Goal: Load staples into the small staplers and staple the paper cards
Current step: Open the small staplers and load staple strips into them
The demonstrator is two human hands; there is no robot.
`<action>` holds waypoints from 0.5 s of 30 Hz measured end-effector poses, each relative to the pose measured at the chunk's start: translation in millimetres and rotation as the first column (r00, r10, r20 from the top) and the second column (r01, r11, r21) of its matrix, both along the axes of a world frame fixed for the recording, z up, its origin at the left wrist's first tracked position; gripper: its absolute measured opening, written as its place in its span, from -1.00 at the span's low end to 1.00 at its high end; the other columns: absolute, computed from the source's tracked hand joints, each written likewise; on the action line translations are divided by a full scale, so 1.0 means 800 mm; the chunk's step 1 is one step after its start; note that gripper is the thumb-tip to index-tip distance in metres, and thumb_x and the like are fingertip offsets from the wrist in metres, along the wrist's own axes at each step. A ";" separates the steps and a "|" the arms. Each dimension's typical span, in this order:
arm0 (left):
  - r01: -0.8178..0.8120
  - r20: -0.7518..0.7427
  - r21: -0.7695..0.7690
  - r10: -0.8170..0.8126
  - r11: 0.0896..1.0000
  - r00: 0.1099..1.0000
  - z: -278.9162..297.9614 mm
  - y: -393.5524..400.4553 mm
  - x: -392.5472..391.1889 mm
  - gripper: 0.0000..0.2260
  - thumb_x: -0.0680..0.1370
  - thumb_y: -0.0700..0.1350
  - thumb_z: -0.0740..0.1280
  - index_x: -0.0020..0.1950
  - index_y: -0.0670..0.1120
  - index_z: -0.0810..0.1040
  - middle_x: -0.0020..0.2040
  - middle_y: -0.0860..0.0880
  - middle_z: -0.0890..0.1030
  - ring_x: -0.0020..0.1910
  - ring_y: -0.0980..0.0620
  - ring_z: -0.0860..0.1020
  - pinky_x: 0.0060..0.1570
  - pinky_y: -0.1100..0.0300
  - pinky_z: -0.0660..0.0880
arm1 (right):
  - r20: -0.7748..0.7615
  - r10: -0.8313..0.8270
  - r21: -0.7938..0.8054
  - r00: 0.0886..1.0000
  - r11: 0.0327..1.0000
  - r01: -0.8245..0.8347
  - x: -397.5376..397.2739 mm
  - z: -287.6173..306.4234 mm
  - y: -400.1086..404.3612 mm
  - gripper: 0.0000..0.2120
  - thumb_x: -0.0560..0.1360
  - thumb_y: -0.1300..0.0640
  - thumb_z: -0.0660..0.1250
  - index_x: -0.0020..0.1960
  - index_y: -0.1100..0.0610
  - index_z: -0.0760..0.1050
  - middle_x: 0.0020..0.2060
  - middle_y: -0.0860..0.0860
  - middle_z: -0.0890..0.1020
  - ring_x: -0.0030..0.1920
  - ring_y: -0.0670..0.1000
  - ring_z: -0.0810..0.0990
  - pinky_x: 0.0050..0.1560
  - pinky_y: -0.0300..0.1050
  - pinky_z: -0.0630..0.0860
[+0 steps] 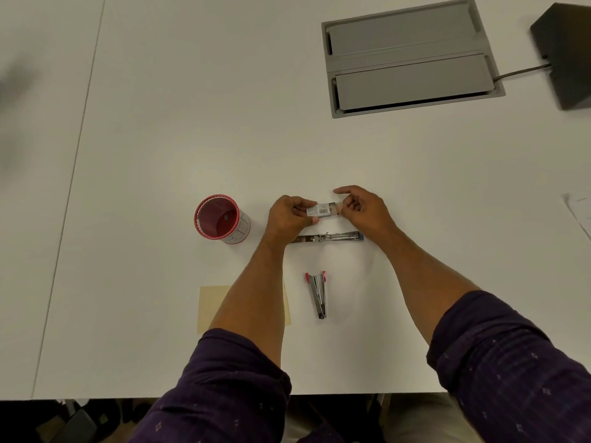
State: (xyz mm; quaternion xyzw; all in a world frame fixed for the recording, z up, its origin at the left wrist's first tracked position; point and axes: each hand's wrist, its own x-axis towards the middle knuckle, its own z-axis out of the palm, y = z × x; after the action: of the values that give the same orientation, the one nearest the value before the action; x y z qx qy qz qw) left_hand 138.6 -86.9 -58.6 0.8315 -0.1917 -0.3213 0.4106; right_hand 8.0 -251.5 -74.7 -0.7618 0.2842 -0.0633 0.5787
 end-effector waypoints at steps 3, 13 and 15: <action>-0.008 -0.011 -0.008 0.008 1.000 1.000 -0.001 0.001 -0.001 -0.66 0.36 -0.27 0.60 0.12 -0.15 0.70 -0.24 0.05 0.62 -0.40 0.30 0.51 -0.14 0.39 0.54 | -0.010 -0.018 -0.012 1.000 1.000 0.017 -0.002 0.002 0.002 -0.79 0.53 0.32 0.38 0.08 0.08 0.65 -0.23 0.00 0.59 -0.23 -0.16 0.49 -0.12 -0.34 0.46; -0.017 -0.025 -0.017 0.017 1.000 1.000 0.003 0.003 -0.003 -0.66 0.38 -0.29 0.58 0.14 -0.19 0.69 -0.21 0.03 0.62 -0.37 0.22 0.52 -0.17 0.41 0.55 | -0.056 -0.051 -0.106 0.997 0.993 0.045 0.000 0.004 0.006 -0.95 0.48 0.28 0.45 -0.09 0.17 0.66 -0.12 0.03 0.61 -0.17 -0.08 0.51 -0.09 -0.27 0.47; -0.014 -0.023 -0.016 0.013 1.000 1.000 0.004 0.002 -0.003 -0.66 0.38 -0.29 0.58 0.15 -0.19 0.68 -0.20 0.02 0.62 -0.36 0.21 0.52 -0.18 0.41 0.55 | -0.054 -0.058 -0.125 0.997 0.991 0.051 0.001 0.003 0.007 -0.93 0.46 0.20 0.52 -0.11 0.18 0.66 -0.14 0.03 0.60 -0.20 -0.10 0.50 -0.14 -0.32 0.46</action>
State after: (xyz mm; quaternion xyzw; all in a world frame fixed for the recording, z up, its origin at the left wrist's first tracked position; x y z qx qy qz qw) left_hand 135.9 -84.9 -55.4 0.8256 -0.1840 -0.3265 0.4218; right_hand 9.2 -245.6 -72.6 -0.7895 0.3169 -0.0746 0.5202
